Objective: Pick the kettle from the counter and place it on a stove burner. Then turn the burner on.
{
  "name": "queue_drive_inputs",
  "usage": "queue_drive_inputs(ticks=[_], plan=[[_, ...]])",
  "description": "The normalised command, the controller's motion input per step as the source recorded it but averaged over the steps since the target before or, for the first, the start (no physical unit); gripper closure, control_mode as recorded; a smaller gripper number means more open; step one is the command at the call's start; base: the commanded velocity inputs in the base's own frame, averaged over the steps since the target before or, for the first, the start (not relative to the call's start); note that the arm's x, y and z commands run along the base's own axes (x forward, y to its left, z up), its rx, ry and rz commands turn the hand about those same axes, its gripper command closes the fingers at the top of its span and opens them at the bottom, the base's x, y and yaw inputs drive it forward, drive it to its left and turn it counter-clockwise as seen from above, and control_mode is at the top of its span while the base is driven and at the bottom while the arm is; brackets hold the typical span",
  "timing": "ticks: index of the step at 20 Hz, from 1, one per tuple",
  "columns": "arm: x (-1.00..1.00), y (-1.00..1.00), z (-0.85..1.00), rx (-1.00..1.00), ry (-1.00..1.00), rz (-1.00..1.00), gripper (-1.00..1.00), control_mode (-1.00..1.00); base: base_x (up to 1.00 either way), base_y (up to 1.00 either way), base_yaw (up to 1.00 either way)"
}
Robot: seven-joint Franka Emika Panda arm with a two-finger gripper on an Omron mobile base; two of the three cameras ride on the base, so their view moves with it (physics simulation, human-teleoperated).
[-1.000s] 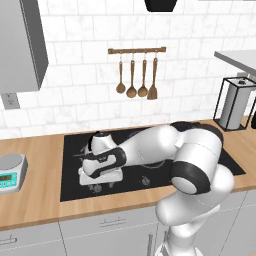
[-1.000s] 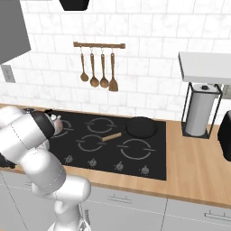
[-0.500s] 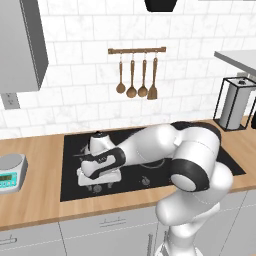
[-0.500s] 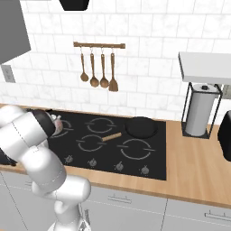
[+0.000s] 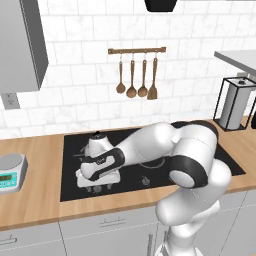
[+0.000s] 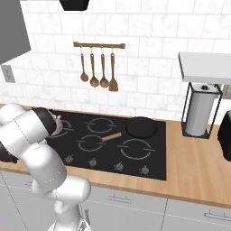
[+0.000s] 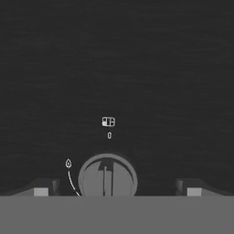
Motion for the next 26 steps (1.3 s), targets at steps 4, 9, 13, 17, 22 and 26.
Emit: queue_drive_inputs(ticks=[4,9,13,17,22,26], plan=[[0.0,0.0,-0.23,0.0,0.0,0.0,-1.0,-1.0,0.0,0.0,0.0],[0.0,0.03,0.0,0.0,0.0,0.0,-1.0,-1.0,0.0,0.0,0.0],[-0.03,0.0,0.0,0.0,0.0,0.0,-1.0,-1.0,0.0,0.0,0.0],[-0.05,0.0,0.0,0.0,0.0,0.0,1.0,-1.0,0.0,0.0,0.0],[-0.02,0.0,0.0,0.0,0.0,0.0,1.0,-1.0,0.0,0.0,0.0],[-0.01,0.0,0.0,0.0,0.0,0.0,1.0,-1.0,0.0,0.0,0.0]])
